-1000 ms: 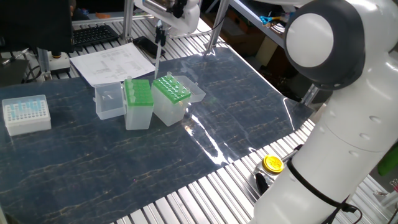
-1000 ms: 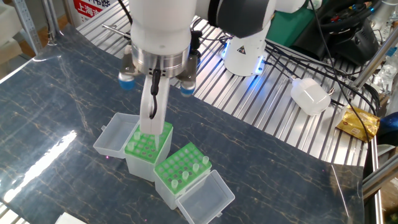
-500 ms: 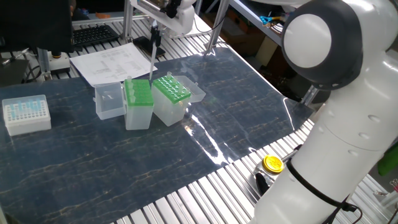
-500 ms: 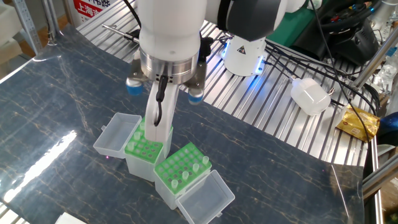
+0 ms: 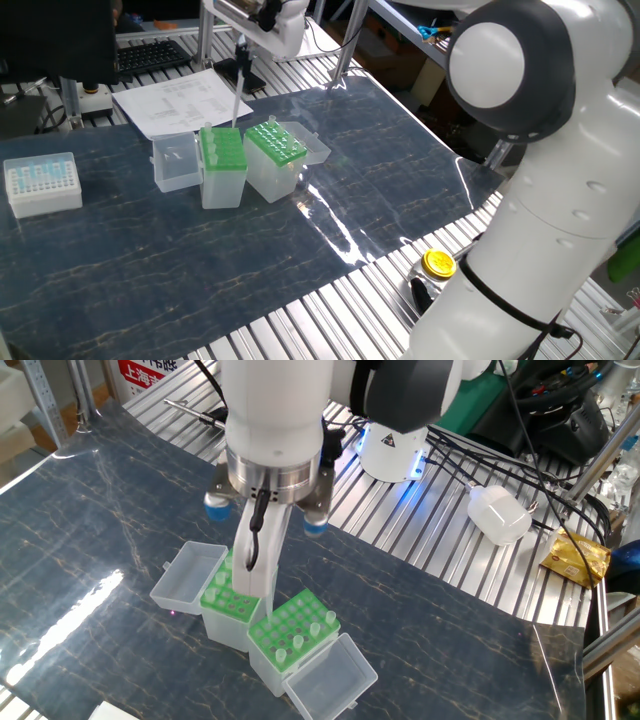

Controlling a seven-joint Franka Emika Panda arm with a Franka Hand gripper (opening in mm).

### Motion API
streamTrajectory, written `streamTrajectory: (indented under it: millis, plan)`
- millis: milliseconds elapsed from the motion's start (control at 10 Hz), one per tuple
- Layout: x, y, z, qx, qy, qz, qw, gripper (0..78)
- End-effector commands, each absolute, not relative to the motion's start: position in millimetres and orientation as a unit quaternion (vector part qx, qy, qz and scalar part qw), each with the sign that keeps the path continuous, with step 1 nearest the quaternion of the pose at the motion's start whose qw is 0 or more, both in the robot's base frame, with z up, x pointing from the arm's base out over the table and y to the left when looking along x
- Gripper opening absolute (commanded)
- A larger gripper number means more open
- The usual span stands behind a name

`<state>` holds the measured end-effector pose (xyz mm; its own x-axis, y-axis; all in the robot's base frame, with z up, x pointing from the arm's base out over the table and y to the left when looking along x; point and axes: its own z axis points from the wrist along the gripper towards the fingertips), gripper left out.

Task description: Transfer all large pipette tips from one holder to another

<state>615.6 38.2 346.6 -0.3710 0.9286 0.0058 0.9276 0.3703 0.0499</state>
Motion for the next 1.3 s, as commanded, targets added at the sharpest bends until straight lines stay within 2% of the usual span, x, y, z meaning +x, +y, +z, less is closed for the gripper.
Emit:
streamTrajectory:
  millis: [100, 1300]
  plan:
    - [617.2, 43.5, 346.8, 0.566, 0.824, 0.025, 0.013, 1.2]
    - [621.3, 59.1, 340.1, 0.582, 0.812, 0.038, 0.015, 1.2]
